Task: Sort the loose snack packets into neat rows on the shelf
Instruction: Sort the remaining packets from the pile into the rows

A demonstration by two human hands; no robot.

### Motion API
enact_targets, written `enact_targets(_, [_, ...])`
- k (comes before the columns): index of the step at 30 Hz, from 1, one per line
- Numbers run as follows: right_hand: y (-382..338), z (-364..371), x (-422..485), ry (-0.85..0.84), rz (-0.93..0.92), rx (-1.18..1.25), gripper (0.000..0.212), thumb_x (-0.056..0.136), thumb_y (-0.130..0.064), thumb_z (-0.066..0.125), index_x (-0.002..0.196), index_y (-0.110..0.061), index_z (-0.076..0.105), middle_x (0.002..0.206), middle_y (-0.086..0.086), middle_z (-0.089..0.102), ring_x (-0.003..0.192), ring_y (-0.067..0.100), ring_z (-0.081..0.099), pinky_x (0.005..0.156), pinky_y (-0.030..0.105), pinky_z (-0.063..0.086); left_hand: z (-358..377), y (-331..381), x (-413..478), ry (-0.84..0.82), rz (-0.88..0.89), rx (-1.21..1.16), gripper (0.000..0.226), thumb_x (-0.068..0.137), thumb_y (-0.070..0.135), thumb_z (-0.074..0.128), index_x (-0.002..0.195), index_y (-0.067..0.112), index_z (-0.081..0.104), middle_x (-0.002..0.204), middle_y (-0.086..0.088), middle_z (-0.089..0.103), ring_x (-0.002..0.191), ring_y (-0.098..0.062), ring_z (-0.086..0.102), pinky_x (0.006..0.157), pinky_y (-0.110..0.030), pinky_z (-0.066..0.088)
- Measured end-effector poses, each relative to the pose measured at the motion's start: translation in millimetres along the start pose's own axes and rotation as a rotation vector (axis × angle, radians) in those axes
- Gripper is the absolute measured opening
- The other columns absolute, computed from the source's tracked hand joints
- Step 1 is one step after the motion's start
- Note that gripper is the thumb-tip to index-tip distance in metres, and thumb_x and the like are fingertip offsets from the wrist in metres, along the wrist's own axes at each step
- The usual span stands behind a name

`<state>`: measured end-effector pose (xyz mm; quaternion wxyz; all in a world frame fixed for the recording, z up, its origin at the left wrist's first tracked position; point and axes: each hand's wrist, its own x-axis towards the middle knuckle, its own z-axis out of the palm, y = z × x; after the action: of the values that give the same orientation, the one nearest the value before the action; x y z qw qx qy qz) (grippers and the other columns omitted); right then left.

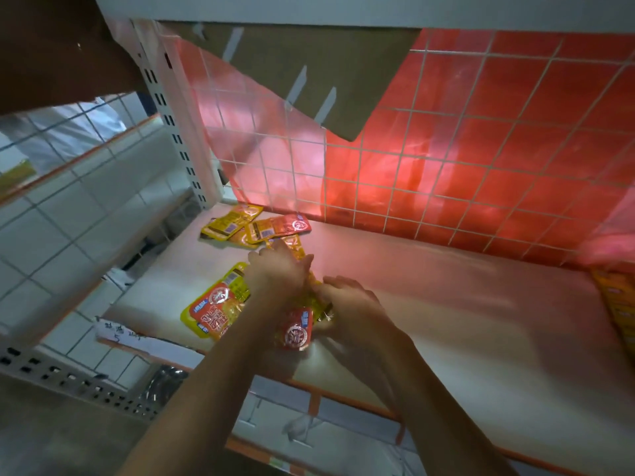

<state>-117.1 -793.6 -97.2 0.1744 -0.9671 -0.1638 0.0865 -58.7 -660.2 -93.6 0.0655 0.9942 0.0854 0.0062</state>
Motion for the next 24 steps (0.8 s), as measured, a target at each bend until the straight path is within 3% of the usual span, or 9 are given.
enact_targets(2, [-0.8,0.4,-2.4,0.085,0.031,0.032,0.049,0.076,-0.050,0.070,0.119,-0.030,0.055,0.123,-0.004,0.058,0.117,0.022,0.046,0.085,0.032,0.039,-4.1,6.9,1.3,-0.012,-0.036,-0.047,0.071,0.088,0.060,0.050,0.129,0.002,0.039,0.126,-0.020,0.053,0.119,-0.036,0.047,0.091,-0.041,0.044])
enact_targets(5, [1.7,2.4,-8.8,0.200,0.068,0.014,0.028,0.076,-0.037,0.066,0.101,-0.028,0.057,0.100,-0.009,0.058,0.099,0.017,0.050,0.070,0.028,0.032,-6.3,12.5,3.7,-0.036,-0.055,-0.059,0.073,0.083,0.053,0.063,0.130,0.004,0.037,0.130,-0.021,0.049,0.120,-0.036,0.046,0.091,-0.041,0.044])
enact_targets(9, [21.6,-0.6,-20.1,0.223,0.105,0.037,0.034,0.075,-0.021,0.058,0.108,-0.027,0.060,0.108,-0.008,0.058,0.098,0.017,0.047,0.074,0.030,0.036,-4.2,20.7,5.2,-0.092,-0.027,-0.164,0.084,0.075,0.044,0.075,0.134,0.001,0.033,0.131,-0.022,0.047,0.120,-0.037,0.048,0.095,-0.040,0.043])
enact_targets(12, [44.9,-9.1,-36.5,0.277,0.169,0.061,0.031,0.078,-0.022,0.055,0.108,-0.026,0.064,0.106,-0.006,0.060,0.103,0.020,0.048,0.083,0.032,0.042,-5.1,34.8,-1.0,-0.160,-0.015,-0.386,0.082,0.072,0.028,0.079,0.135,0.003,0.032,0.128,-0.020,0.048,0.119,-0.037,0.049,0.097,-0.039,0.041])
enact_targets(14, [64.5,-14.0,-49.3,0.258,0.224,0.009,0.027,0.082,-0.027,0.057,0.108,-0.026,0.065,0.104,-0.002,0.057,0.103,0.023,0.048,0.084,0.033,0.042,-2.3,44.6,-6.9,-0.190,0.004,-0.525,0.073,0.069,0.023,0.078,0.131,0.006,0.043,0.123,-0.016,0.054,0.117,-0.034,0.053,0.095,-0.037,0.042])
enact_targets(17, [89.0,-22.9,-66.5,0.257,0.328,0.084,0.014,0.084,-0.035,0.062,0.092,-0.024,0.064,0.090,-0.002,0.051,0.099,0.025,0.049,0.074,0.030,0.035,6.2,58.1,-20.3,-0.276,0.044,-0.719,0.052,0.054,0.032,0.071,0.104,0.019,0.064,0.097,-0.003,0.069,0.094,-0.024,0.065,0.078,-0.026,0.048])
enact_targets(18, [92.9,-26.3,-70.7,0.255,0.350,0.127,0.018,0.083,-0.039,0.064,0.094,-0.025,0.064,0.092,-0.001,0.053,0.099,0.024,0.051,0.074,0.029,0.035,9.0,63.0,-23.8,-0.290,0.032,-0.778,0.048,0.056,0.030,0.073,0.102,0.022,0.063,0.093,0.000,0.068,0.089,-0.021,0.064,0.075,-0.024,0.046])
enact_targets(21, [88.8,-33.6,-81.5,0.188,0.361,0.171,0.055,0.079,-0.043,0.070,0.129,-0.024,0.055,0.116,0.001,0.059,0.111,0.020,0.053,0.085,0.026,0.039,14.9,80.3,-32.1,-0.313,0.023,-0.930,0.040,0.063,0.017,0.077,0.097,0.024,0.058,0.090,0.001,0.067,0.083,-0.020,0.063,0.074,-0.027,0.050])
enact_targets(24, [78.6,-29.6,-89.4,0.062,0.312,0.048,0.066,0.073,-0.050,0.072,0.129,-0.026,0.049,0.119,0.003,0.050,0.117,0.023,0.044,0.088,0.028,0.037,16.0,101.8,-45.3,-0.376,0.033,-1.044,0.035,0.055,0.020,0.071,0.087,0.022,0.058,0.087,-0.004,0.069,0.085,-0.027,0.066,0.079,-0.041,0.056])
